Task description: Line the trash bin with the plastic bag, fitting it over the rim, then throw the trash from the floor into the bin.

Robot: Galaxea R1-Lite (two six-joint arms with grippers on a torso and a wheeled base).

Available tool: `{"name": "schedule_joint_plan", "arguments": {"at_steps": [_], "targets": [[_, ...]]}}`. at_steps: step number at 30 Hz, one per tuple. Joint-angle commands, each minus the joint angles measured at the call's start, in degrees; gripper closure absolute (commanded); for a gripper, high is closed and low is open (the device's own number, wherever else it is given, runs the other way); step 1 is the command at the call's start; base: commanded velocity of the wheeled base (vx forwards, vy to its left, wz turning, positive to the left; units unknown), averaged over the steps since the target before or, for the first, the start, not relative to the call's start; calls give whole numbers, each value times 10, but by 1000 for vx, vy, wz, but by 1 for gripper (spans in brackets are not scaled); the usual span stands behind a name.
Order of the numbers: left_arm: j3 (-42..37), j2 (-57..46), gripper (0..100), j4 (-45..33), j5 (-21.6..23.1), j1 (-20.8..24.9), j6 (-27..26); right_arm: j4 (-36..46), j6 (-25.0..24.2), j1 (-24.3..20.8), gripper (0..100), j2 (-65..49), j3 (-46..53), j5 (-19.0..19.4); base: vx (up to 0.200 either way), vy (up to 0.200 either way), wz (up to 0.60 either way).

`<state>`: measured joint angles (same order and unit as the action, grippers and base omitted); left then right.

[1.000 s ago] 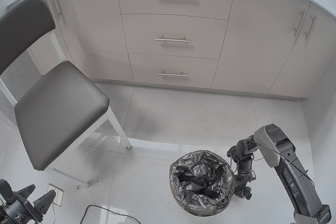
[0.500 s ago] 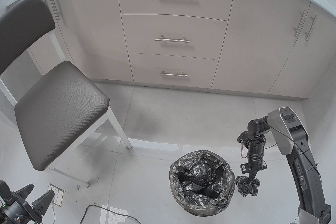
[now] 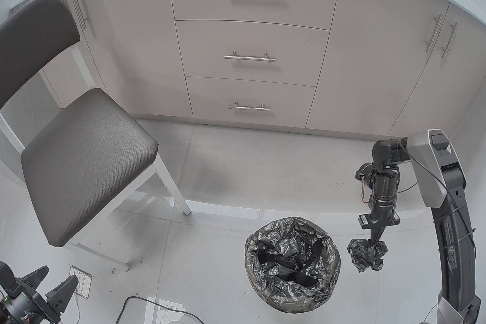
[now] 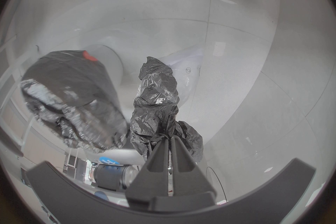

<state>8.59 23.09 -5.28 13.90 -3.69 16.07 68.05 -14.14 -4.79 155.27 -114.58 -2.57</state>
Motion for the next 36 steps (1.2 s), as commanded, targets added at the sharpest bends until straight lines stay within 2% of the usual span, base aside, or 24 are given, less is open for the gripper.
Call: {"name": "schedule_joint_plan", "arguments": {"at_steps": [1,9,14,15,18,23,25,26,27,31,33,36], "targets": [[-1,-27,0,-1,0,5,0,38,-2,-9,100,-107,0,21,0,0,0],[-2,-74,0,0,0,7,1,84,-13,-52,100,-221,0,26,0,0,0],[-17,-109,0,-1,0,57,0,119,-14,-95,100,-285,0,26,0,0,0],[-27,-133,0,-2,0,88,0,129,-17,-112,100,-305,0,26,0,0,0],[-38,-161,0,-1,-3,118,0,139,-26,-139,100,-327,0,25,0,0,0],[-39,-169,0,0,-25,101,1,144,-36,-175,100,-340,0,20,0,0,0],[-40,-176,0,0,-57,86,-1,143,-40,-194,100,-343,0,20,0,0,0],[-40,-176,0,0,-57,86,-1,143,-40,-194,100,-343,0,20,0,0,0],[-40,-176,0,0,-81,84,-2,142,-41,-208,100,-342,0,20,0,0,0],[-40,-176,0,0,-92,78,-2,137,-45,-231,100,-334,0,20,0,0,0],[-41,-192,0,0,-94,40,-2,134,-51,-252,100,-324,0,20,0,0,0],[-41,-203,0,0,-106,17,-6,124,-52,-264,100,-317,0,19,0,0,0]]}}
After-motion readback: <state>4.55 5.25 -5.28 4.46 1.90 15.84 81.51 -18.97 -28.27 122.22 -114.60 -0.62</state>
